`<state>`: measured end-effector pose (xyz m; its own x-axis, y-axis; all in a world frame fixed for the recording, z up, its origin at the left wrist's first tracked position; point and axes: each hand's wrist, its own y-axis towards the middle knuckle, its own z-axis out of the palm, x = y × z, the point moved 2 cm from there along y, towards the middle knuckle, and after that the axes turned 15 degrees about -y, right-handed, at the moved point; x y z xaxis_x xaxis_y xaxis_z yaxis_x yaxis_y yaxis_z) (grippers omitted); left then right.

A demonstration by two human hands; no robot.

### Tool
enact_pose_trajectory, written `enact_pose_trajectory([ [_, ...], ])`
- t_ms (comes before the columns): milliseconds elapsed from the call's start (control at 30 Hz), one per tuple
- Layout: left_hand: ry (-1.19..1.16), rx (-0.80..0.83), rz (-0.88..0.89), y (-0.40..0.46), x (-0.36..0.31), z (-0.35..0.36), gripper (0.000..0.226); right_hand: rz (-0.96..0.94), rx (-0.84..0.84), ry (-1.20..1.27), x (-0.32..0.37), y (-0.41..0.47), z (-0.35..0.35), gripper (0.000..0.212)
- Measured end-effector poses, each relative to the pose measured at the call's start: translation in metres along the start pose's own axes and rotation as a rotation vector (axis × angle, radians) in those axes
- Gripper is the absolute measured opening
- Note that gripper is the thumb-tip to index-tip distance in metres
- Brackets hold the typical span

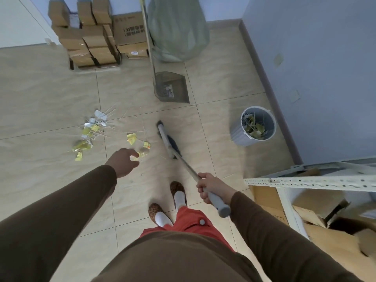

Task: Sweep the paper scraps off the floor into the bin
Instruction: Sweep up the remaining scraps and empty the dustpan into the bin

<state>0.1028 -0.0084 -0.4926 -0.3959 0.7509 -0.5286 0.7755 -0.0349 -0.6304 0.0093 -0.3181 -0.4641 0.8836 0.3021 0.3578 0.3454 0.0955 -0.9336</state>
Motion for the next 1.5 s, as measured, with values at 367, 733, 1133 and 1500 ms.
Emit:
enact_pose_trajectory([
  [367, -0.11, -0.105, -0.076, -0.029, 0.019, -0.035, 0.033, -0.198, -0.128, -0.431, 0.097, 0.038, 0.011, 0.052],
  [733, -0.226, -0.172, -0.155, -0.069, 0.096, -0.067, 0.032, -0.055, 0.085, -0.39, 0.129, 0.078, 0.127, 0.045],
  [1133, -0.336, -0.224, -0.129, -0.054, 0.185, -0.166, 0.033, -0.214, 0.087, -0.49, 0.177, 0.009, 0.167, 0.05],
  [1500, -0.439, -0.268, -0.309, -0.034, 0.248, -0.203, 0.029, -0.389, -0.014, -1.04, 0.411, 0.168, 0.261, 0.052],
])
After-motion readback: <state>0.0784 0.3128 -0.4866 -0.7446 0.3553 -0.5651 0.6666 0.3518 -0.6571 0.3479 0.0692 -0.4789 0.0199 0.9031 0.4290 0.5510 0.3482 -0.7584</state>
